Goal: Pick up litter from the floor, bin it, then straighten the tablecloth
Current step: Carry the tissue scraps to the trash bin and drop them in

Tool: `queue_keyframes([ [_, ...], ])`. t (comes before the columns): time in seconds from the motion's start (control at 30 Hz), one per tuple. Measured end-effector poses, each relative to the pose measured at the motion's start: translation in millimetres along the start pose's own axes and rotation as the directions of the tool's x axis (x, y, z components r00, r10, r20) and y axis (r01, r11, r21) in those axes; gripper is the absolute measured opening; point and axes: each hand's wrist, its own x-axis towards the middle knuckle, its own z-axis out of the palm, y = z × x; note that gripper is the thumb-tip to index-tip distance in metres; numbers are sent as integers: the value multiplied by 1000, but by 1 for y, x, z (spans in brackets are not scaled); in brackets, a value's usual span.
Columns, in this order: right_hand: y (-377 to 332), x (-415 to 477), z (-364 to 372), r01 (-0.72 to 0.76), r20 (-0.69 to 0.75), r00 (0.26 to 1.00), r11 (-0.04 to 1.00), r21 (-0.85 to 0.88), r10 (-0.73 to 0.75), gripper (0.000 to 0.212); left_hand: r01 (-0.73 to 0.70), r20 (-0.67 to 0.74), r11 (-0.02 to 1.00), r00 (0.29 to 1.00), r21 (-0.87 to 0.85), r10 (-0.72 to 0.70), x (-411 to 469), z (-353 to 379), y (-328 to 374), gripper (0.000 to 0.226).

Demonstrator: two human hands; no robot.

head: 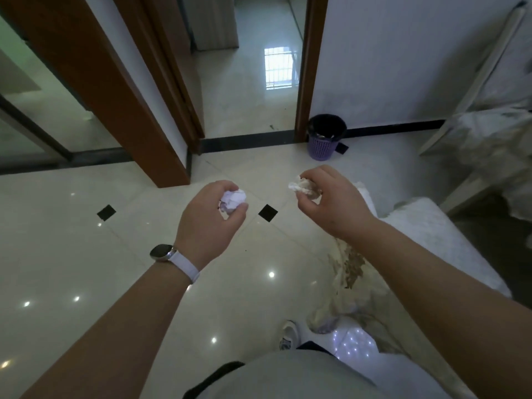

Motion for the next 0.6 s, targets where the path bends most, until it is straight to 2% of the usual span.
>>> queue_keyframes([
  [0.27,36,78,6,-80,-52,996,997,-20,79,25,-99,82,994,991,-42,103,120,32,-13,27],
  [0.6,73,214,28,-305,-190,940,947,-102,282,24,-171,275,963,935,-206,225,309,76,-69,27],
])
